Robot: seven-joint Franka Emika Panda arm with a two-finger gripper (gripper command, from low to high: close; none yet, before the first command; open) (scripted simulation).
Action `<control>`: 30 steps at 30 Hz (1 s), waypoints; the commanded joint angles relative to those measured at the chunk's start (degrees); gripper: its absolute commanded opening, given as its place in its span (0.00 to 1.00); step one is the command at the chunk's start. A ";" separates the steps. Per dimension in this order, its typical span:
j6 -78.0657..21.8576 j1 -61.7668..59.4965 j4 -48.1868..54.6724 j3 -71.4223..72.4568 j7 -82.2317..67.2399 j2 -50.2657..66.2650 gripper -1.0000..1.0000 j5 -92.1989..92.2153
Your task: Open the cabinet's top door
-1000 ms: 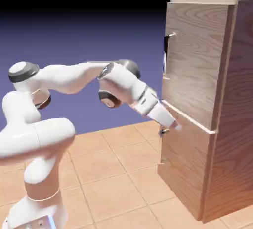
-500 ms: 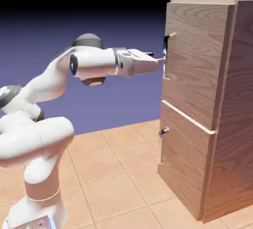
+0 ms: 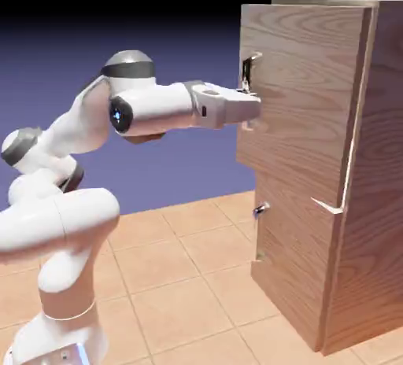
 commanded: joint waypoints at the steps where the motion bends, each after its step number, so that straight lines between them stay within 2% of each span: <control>1: -2.43 -0.47 -0.49 -1.58 -1.29 -1.13 0.00 -1.12; 8: -19.88 -5.54 -1.19 -11.86 -10.64 -11.52 0.00 -10.71; 16: -37.55 -12.56 3.79 -19.13 -22.71 -27.88 0.00 -24.35; 30: -54.03 -19.25 21.64 -20.19 -42.37 -56.96 0.00 -47.78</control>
